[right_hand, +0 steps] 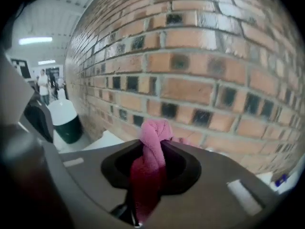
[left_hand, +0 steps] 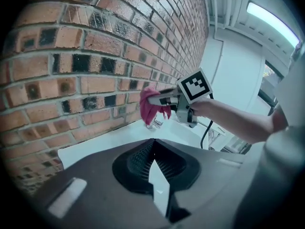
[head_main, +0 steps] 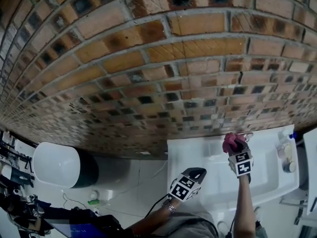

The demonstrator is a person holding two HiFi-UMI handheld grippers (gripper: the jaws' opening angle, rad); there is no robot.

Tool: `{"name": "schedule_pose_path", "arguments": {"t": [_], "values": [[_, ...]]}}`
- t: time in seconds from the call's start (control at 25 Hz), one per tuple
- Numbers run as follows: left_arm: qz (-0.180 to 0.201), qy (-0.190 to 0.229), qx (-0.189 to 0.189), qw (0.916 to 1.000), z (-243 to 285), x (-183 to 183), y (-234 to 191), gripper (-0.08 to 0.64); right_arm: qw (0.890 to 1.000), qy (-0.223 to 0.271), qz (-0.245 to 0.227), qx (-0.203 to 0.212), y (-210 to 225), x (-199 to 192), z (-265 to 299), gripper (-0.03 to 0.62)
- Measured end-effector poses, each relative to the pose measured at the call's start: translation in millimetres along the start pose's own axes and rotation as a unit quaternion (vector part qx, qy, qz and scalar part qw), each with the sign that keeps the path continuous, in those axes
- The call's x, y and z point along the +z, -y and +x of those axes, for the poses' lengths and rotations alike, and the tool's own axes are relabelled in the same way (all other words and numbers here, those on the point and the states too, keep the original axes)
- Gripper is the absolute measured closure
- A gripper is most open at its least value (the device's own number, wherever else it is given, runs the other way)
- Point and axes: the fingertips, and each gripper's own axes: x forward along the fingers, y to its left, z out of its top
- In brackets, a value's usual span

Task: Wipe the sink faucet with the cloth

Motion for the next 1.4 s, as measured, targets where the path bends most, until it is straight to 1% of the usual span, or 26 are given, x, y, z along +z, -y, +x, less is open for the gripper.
{"name": "schedule_pose_path", "arguments": {"t": [0.04,0.08,0.12,0.16,0.2,0.24,0.32,0.36,0.4,0.44,0.52,0.6,0.68,0.72,0.8,0.88,0.96,1.12,1.28,1.4], "values": [[-0.008,0.003,0.003,1.0,-4.3,-3.7,-0.2,0.543,0.999,-0.019,0.029,0.042,-24.3,-13.7,2.9,0.509],[-0.018,0.007,0.006,0.9998,-9.7,-7.6,-0.8,0.543,0.995,-0.023,0.055,0.079,-51.6,-23.7,2.7,0.509],[-0.029,0.012,0.008,0.9995,-16.7,-12.4,-1.3,0.543,0.99,-0.011,0.079,0.112,-80.2,-27.6,-1.9,0.509],[-0.044,0.019,0.01,0.9988,-25.1,-18.3,-1.3,0.543,0.984,0.012,0.108,0.139,-107.9,-27.0,-10.9,0.509],[-0.061,0.027,0.01,0.9977,-34.2,-25.1,-0.3,0.543,0.976,0.038,0.144,0.157,-132.2,-24.9,-23.3,0.509],[-0.08,0.036,0.009,0.9961,-43.7,-32.4,1.6,0.543,0.967,0.064,0.183,0.167,-152.6,-23.9,-38.0,0.509],[-0.108,0.053,0.008,0.9927,-63.7,-48.2,6.2,0.543,0.949,0.104,0.249,0.162,-185.3,-26.6,-68.5,0.509],[-0.11,0.059,0.01,0.9921,-75.7,-56.2,8.4,0.543,0.944,0.117,0.268,0.152,-201.6,-28.4,-82.3,0.509],[-0.104,0.064,0.014,0.9924,-89.5,-64.4,10.6,0.543,0.941,0.126,0.279,0.142,-219.6,-30.0,-94.7,0.509],[-0.095,0.068,0.02,0.9929,-104.9,-72.9,12.8,0.545,0.941,0.132,0.282,0.13,-238.8,-31.5,-106.0,0.509],[-0.085,0.077,0.041,0.9926,-138.1,-92.5,14.2,0.547,0.946,0.132,0.279,0.101,-277.5,-36.7,-124.6,0.508],[-0.093,0.084,0.074,0.9894,-170.1,-118.2,11.2,0.554,0.953,0.116,0.271,0.069,-314.8,-47.9,-139.5,0.508],[-0.107,0.079,0.101,0.9859,-195.5,-146.2,11.2,0.558,0.96,0.097,0.261,0.042,-348.6,-60.3,-155.4,0.508],[-0.109,0.073,0.104,0.9858,-204.6,-158.0,15.0,0.558,0.962,0.092,0.257,0.032,-362.9,-64.5,-164.2,0.508],[-0.101,0.064,0.097,0.9881,-217.1,-171.3,28.1,0.558,0.965,0.09,0.245,0.019,-383.4,-67.3,-181.5,0.508],[-0.089,0.071,0.089,0.9896,-225.2,-172.2,41.3,0.558,0.97,0.092,0.224,0.006,-392.2,-64.5,-197.2,0.508],[-0.08,0.081,0.083,0.9901,-229.6,-167.4,51.7,0.558,0.972,0.099,0.211,-0.008,-392.9,-59.8,-210.5,0.508],[-0.058,0.09,0.08,0.991,-227.2,-154.5,68.3,0.558,0.971,0.112,0.211,-0.021,-388.2,-58.2,-229.4,0.508],[-0.056,0.096,0.072,0.9912,-221.7,-146.4,85.8,0.558,0.97,0.122,0.21,-0.025,-382.2,-59.9,-247.3,0.508],[-0.048,0.093,0.054,0.993,-211.9,-142.9,99.1,0.558,0.967,0.128,0.217,-0.032,-371.0,-63.3,-256.5,0.508]]}}
